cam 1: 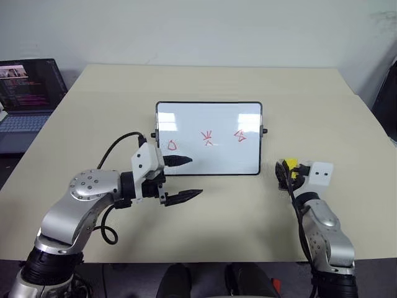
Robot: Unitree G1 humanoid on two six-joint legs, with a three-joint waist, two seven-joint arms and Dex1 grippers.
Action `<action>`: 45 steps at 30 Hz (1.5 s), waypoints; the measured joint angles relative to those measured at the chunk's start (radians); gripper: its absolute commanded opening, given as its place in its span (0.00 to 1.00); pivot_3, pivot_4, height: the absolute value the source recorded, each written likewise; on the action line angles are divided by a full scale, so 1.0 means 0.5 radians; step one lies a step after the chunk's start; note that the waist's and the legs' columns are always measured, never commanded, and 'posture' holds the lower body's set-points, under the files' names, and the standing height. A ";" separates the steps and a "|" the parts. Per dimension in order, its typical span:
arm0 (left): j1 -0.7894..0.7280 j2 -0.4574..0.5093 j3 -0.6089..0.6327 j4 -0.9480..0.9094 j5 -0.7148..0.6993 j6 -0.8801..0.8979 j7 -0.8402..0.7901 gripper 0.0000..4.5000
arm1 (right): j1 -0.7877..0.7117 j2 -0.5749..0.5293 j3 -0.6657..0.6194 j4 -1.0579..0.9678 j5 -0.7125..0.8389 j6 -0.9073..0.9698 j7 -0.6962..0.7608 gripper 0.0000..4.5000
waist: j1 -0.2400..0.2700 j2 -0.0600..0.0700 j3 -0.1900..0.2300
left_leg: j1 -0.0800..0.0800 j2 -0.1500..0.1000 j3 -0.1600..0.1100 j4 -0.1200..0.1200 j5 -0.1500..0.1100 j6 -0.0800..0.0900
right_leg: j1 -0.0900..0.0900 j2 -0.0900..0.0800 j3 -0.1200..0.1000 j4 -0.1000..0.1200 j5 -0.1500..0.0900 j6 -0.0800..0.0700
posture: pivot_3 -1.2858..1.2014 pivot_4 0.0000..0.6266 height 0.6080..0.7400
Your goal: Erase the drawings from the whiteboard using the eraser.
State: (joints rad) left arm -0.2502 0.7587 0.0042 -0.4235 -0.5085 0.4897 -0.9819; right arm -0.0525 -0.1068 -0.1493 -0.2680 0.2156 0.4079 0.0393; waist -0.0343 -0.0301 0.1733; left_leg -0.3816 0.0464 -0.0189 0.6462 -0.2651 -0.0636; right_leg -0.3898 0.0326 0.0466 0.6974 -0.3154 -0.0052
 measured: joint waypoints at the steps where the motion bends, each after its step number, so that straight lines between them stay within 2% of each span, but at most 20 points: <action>1: -0.006 0.000 0.000 0.010 0.001 0.000 -0.008 1.00 | -0.012 -0.001 -0.004 0.013 -0.009 -0.011 -0.003 0.90 | -0.001 0.000 0.000 | 0.000 0.000 0.000 0.000 0.000 0.000 | 0.000 0.000 0.000 0.000 0.000 0.000 | 0.52 0.24 1.00; 11: -0.056 -0.029 -0.039 0.056 0.013 -0.003 -0.024 1.00 | -0.189 -0.071 -0.020 0.300 -0.072 -0.093 0.036 0.90 | 0.003 0.000 0.000 | -0.001 0.000 -0.001 -0.001 0.000 0.000 | 0.000 0.000 -0.001 -0.002 0.002 -0.004 | 0.52 0.24 1.00; 14: -0.056 -0.029 -0.039 0.056 0.014 -0.004 -0.023 1.00 | -0.194 -0.070 -0.053 0.354 -0.071 -0.093 0.020 0.76 | 0.003 0.000 0.000 | -0.001 0.000 -0.001 -0.001 0.000 0.000 | 0.000 0.000 -0.001 -0.001 0.002 -0.004 | 0.52 0.24 1.00; 20: -0.052 -0.028 -0.037 0.056 0.014 -0.003 -0.019 1.00 | -0.190 -0.068 -0.090 0.358 -0.053 -0.093 0.028 0.30 | 0.002 0.000 0.000 | -0.001 0.000 -0.001 -0.001 0.000 0.000 | 0.000 0.000 -0.001 -0.001 0.002 -0.004 | 0.52 0.24 1.00; 21: -0.051 -0.028 -0.036 0.056 0.014 -0.003 -0.018 1.00 | -0.189 -0.067 -0.090 0.356 -0.053 -0.093 0.033 0.26 | 0.002 0.000 0.000 | -0.001 0.000 -0.001 -0.001 0.000 0.000 | 0.000 0.000 -0.001 -0.001 0.002 -0.004 | 0.52 0.24 1.00; 29: -0.034 -0.029 -0.034 0.055 0.014 -0.003 -0.001 1.00 | -0.163 -0.058 -0.084 0.257 -0.047 0.002 0.042 0.26 | 0.003 0.000 0.000 | -0.001 0.000 -0.001 -0.001 0.000 0.000 | 0.000 0.000 -0.001 -0.001 0.002 -0.004 | 0.52 0.24 1.00; 33: 0.026 -0.029 -0.011 0.043 0.023 0.002 0.063 1.00 | -0.145 -0.093 -0.090 0.075 0.006 0.138 0.048 0.26 | 0.002 0.001 0.001 | -0.001 0.001 -0.001 -0.001 0.000 0.000 | 0.000 0.000 -0.001 -0.001 0.001 -0.004 | 0.52 0.24 1.00; 37: 0.130 -0.025 0.087 0.034 0.049 0.040 0.205 1.00 | -0.109 -0.224 -0.081 -0.306 0.150 0.379 0.160 0.26 | 0.002 0.002 0.001 | -0.001 0.001 -0.003 -0.001 0.000 0.000 | 0.000 0.000 -0.002 -0.001 0.001 -0.003 | 0.52 0.24 1.00; 41: 0.268 0.008 0.207 0.002 0.102 0.091 0.341 1.00 | -0.080 -0.436 0.031 -0.717 0.421 0.708 0.386 0.26 | 0.000 0.002 0.001 | -0.001 0.002 -0.004 -0.001 0.000 0.000 | 0.000 0.000 -0.003 -0.001 -0.001 0.000 | 0.52 0.24 1.00; 45: 0.328 0.009 0.338 -0.008 0.096 0.170 0.442 1.00 | -0.206 -0.569 0.170 -0.864 0.542 0.884 0.497 0.26 | 0.000 0.001 0.002 | -0.001 0.001 -0.005 0.000 0.000 0.000 | 0.001 0.000 -0.004 -0.001 -0.003 0.003 | 0.52 0.24 1.00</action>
State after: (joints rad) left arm -0.0862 0.7630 0.1731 -0.4274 -0.4604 0.5748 -0.7608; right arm -0.1552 -0.3912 -0.0645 -0.7001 0.4867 0.8498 0.2879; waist -0.0342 -0.0295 0.1741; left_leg -0.3819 0.0468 -0.0213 0.6463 -0.2652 -0.0634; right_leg -0.3893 0.0326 0.0446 0.6971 -0.3167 -0.0037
